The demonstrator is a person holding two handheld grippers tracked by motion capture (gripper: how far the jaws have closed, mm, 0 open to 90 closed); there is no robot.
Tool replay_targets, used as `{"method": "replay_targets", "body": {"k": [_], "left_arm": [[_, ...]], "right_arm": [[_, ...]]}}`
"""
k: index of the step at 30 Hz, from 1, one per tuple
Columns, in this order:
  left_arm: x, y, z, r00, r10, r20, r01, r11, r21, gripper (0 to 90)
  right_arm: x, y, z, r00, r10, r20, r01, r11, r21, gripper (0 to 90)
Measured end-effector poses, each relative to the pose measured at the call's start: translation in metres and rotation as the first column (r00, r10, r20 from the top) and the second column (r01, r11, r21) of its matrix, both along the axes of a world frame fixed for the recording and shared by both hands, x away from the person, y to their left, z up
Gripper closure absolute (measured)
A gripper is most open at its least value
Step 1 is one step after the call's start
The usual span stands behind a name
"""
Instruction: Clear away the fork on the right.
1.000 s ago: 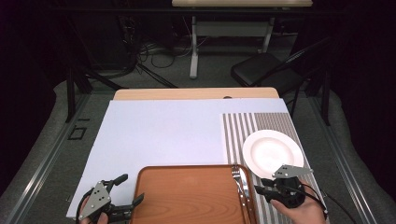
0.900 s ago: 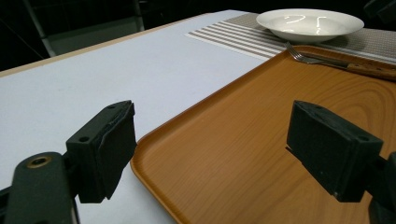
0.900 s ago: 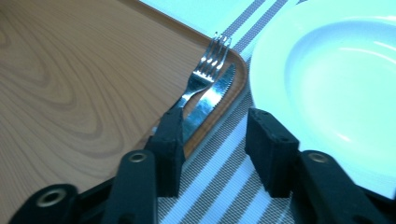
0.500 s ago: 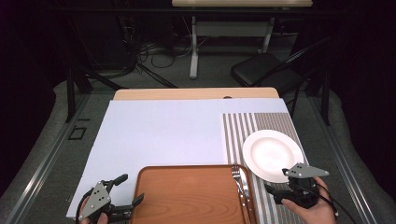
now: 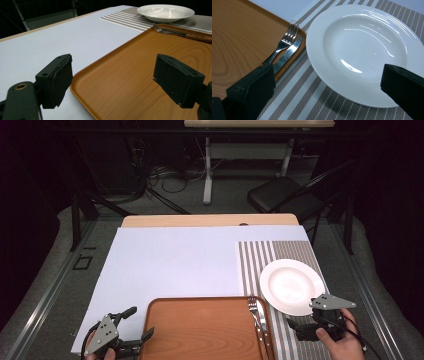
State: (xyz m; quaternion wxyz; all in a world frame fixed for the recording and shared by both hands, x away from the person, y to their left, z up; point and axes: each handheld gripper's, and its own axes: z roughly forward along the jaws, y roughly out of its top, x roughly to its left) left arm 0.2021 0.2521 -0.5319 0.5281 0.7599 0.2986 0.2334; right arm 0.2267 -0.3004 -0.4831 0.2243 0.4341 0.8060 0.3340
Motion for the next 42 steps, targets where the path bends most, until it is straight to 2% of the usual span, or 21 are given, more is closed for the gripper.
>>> {"method": "replay_targets", "body": {"k": [7,12,18,21,26,28,35,38,42], "left_arm": [[0.000,0.000,0.000,1.0000,0.003,0.002,-0.003,1.0000,-0.001,15.6],[0.000,0.000,0.000,1.0000,0.000,0.001,0.000,1.0000,0.000,15.6],[-0.001,-0.001,0.000,1.0000,0.002,0.003,-0.002,1.0000,0.001,15.6],[-0.001,-0.001,0.000,1.0000,0.005,0.003,-0.005,1.0000,-0.002,15.6],[-0.001,0.000,0.000,1.0000,0.006,0.001,-0.006,1.0000,0.003,15.6],[0.000,0.000,0.000,1.0000,0.003,-0.001,-0.003,1.0000,0.001,15.6],[0.000,-0.001,0.000,1.0000,0.002,-0.001,-0.002,1.0000,0.005,15.6],[0.000,-0.001,0.000,1.0000,0.004,-0.002,-0.004,1.0000,0.000,15.6],[0.000,-0.001,0.000,1.0000,0.005,-0.002,-0.004,1.0000,0.002,15.6]], "right_arm": [[-0.001,-0.003,0.003,0.9997,0.019,0.012,-0.018,0.998,-0.059,0.0],[0.000,-0.005,0.005,0.9992,0.034,0.022,-0.031,0.992,-0.121,0.0],[0.002,-0.007,0.007,0.9984,0.052,0.022,-0.048,0.988,-0.149,0.0],[0.004,-0.008,0.007,0.9975,0.063,0.030,-0.056,0.981,-0.184,0.0],[0.006,-0.008,0.005,0.9963,0.081,0.030,-0.071,0.966,-0.248,0.0],[0.007,-0.009,0.004,0.9953,0.091,0.034,-0.078,0.957,-0.280,0.0],[0.009,-0.008,0.000,0.9906,0.128,0.049,-0.099,0.915,-0.391,0.0],[0.010,-0.009,0.000,0.9878,0.148,0.050,-0.113,0.901,-0.419,0.0],[0.012,-0.010,0.001,0.9834,0.176,0.042,-0.141,0.890,-0.433,0.0]]}}
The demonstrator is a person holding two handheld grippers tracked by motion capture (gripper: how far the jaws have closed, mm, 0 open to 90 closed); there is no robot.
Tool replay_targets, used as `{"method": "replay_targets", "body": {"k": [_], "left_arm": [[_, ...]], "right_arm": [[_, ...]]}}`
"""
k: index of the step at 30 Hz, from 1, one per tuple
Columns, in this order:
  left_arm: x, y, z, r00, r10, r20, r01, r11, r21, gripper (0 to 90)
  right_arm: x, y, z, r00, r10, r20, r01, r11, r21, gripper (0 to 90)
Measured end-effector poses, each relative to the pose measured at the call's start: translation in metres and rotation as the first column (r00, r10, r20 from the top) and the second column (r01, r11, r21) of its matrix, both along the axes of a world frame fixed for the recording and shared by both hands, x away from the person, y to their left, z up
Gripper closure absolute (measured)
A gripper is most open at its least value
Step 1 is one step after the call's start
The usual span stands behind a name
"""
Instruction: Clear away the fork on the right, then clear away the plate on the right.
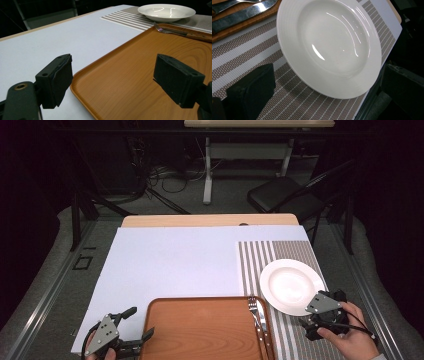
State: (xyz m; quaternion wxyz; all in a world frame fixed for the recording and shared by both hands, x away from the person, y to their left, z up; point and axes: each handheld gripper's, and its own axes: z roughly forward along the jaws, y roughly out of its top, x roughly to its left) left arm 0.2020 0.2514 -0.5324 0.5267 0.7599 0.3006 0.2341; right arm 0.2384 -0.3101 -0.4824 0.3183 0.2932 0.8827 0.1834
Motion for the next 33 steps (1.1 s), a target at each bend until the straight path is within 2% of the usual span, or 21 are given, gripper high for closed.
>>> {"method": "replay_targets", "body": {"k": [3,7,12,17,20,21,22,27,28,31,33], "left_arm": [[0.000,0.000,0.000,1.0000,-0.001,0.000,0.001,1.0000,0.002,15.6],[0.000,0.000,0.000,1.0000,-0.001,-0.001,0.001,1.0000,0.000,15.6],[0.000,0.000,0.000,1.0000,0.000,-0.001,0.000,1.0000,0.000,15.6],[0.000,0.000,0.000,1.0000,-0.002,0.000,0.002,1.0000,0.002,15.6],[0.000,0.000,0.000,1.0000,-0.003,0.000,0.003,1.0000,0.003,15.6],[0.001,0.000,0.000,1.0000,-0.003,0.000,0.003,1.0000,0.003,15.6],[0.001,0.000,0.000,1.0000,-0.001,-0.002,0.001,1.0000,0.002,15.6],[0.001,-0.001,0.000,1.0000,-0.004,-0.002,0.004,1.0000,0.005,15.6],[0.001,-0.001,0.000,1.0000,-0.004,-0.002,0.004,1.0000,0.005,15.6],[0.001,0.000,0.000,1.0000,-0.004,-0.002,0.004,1.0000,0.003,15.6],[0.001,0.000,0.000,1.0000,-0.003,-0.002,0.003,1.0000,0.003,15.6]], "right_arm": [[0.001,-0.001,0.000,0.9999,0.014,-0.005,-0.014,1.000,-0.018,0.0],[0.003,-0.001,0.000,0.9996,0.027,0.007,-0.027,0.996,-0.088,0.0],[0.005,-0.001,-0.003,0.9986,0.049,0.020,-0.046,0.992,-0.119,0.0],[0.009,-0.001,-0.009,0.9977,0.068,0.007,-0.065,0.980,-0.186,0.0],[0.012,0.000,-0.016,0.9962,0.086,0.013,-0.082,0.977,-0.198,0.0],[0.012,0.000,-0.017,0.9965,0.084,0.000,-0.082,0.976,-0.202,0.0],[0.013,0.000,-0.020,0.9952,0.097,0.013,-0.093,0.978,-0.188,0.0],[0.017,0.002,-0.030,0.9942,0.107,-0.010,-0.106,0.967,-0.231,0.0],[0.018,0.002,-0.033,0.9927,0.121,0.004,-0.117,0.968,-0.221,0.0],[0.020,0.004,-0.035,0.9936,0.111,-0.020,-0.113,0.961,-0.251,0.0],[0.023,0.004,-0.038,0.9937,0.112,-0.008,-0.110,0.964,-0.243,0.0]]}}
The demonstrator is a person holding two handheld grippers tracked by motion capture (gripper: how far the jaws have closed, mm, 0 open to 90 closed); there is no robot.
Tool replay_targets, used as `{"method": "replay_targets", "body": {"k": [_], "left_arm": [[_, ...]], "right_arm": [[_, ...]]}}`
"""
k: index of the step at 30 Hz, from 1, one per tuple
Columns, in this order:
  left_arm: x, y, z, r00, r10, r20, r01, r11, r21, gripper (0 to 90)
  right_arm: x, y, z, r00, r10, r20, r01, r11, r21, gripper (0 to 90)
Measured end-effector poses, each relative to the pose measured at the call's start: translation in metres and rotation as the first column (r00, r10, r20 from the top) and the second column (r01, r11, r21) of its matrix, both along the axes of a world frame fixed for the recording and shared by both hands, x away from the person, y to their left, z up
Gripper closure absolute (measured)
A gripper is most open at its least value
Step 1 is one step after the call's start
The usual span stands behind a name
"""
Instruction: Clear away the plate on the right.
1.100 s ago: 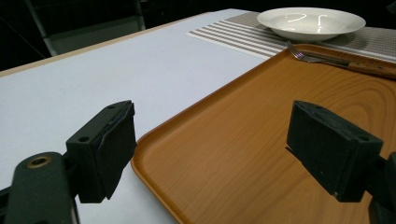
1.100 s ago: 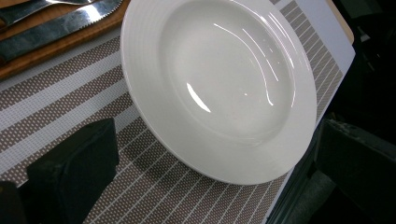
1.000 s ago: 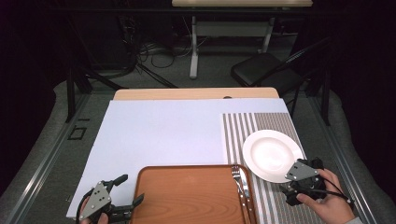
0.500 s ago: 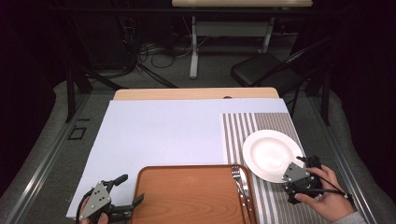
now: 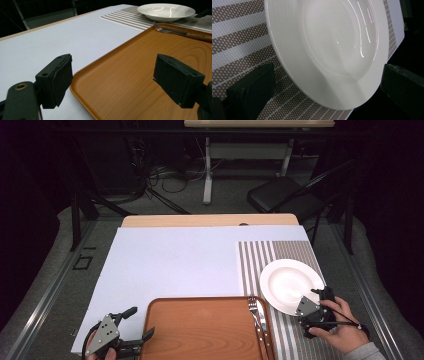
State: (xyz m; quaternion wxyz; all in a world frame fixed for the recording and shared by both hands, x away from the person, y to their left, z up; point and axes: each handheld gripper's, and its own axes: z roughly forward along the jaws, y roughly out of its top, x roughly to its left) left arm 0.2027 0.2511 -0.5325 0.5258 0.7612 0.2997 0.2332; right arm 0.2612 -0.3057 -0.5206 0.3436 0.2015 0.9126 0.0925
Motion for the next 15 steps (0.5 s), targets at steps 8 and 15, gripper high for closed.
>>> {"method": "replay_targets", "body": {"k": [8,15], "left_arm": [[0.000,0.000,0.000,1.0000,-0.004,-0.001,0.004,1.0000,-0.002,15.6],[0.001,-0.001,-0.001,1.0000,-0.002,-0.001,0.002,1.0000,0.002,15.6]], "right_arm": [[0.010,0.003,-0.010,0.9999,-0.001,0.014,0.002,1.000,-0.018,0.3],[0.017,0.007,-0.013,0.9995,-0.001,0.031,0.003,0.999,-0.046,0.0]]}}
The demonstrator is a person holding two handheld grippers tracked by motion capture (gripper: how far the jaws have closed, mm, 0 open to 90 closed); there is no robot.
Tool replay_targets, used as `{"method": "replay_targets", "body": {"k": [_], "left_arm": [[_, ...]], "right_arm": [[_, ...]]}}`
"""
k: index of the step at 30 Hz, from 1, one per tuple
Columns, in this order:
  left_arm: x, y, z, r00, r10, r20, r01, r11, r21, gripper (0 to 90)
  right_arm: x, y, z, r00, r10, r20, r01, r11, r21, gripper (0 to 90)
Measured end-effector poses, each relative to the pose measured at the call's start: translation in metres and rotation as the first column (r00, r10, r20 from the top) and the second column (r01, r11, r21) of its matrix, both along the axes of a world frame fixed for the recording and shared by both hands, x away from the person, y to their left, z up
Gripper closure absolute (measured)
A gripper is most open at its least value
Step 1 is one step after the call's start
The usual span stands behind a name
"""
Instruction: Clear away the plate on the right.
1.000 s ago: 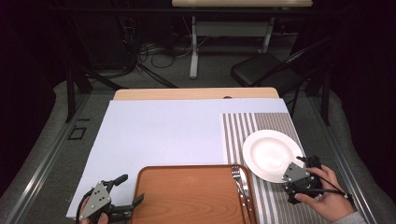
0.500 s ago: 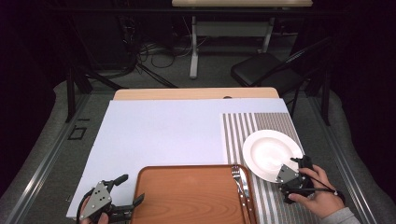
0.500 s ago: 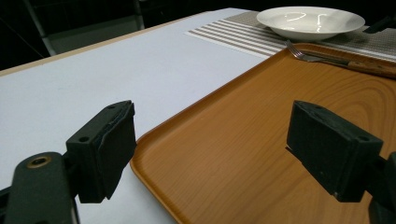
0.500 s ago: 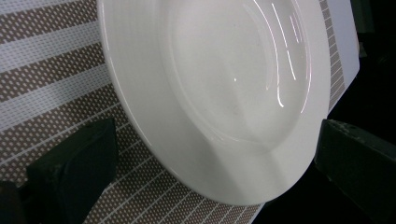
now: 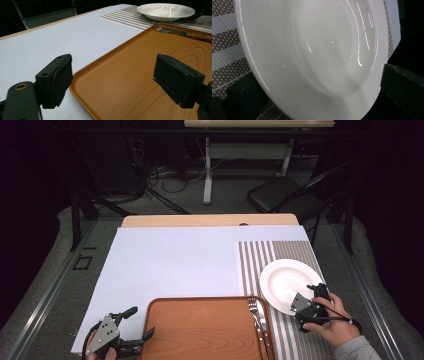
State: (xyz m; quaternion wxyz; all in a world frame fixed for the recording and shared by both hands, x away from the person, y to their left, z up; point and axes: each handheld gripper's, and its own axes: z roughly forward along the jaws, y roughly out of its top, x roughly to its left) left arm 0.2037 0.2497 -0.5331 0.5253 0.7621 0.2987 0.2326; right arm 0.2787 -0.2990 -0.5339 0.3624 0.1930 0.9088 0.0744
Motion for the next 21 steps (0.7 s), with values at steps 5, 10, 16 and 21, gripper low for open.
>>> {"method": "replay_targets", "body": {"k": [5,10,16,21], "left_arm": [[-0.001,0.001,0.000,1.0000,0.000,-0.003,0.000,1.0000,0.000,15.6],[0.000,0.000,0.000,1.0000,0.001,-0.001,-0.001,1.0000,-0.002,15.6],[0.000,0.000,0.000,1.0000,0.001,-0.001,-0.002,1.0000,-0.003,15.7],[0.000,0.000,0.000,1.0000,-0.002,-0.002,0.002,1.0000,0.000,15.6]], "right_arm": [[0.005,0.001,-0.002,0.9998,0.021,-0.008,-0.021,0.999,-0.028,0.0],[0.007,0.002,-0.004,0.9992,0.040,0.003,-0.040,0.997,-0.070,0.0],[0.011,0.003,-0.008,0.9984,0.046,0.033,-0.043,0.995,-0.094,0.0],[0.013,0.003,-0.007,0.9972,0.069,0.029,-0.065,0.991,-0.114,0.0]]}}
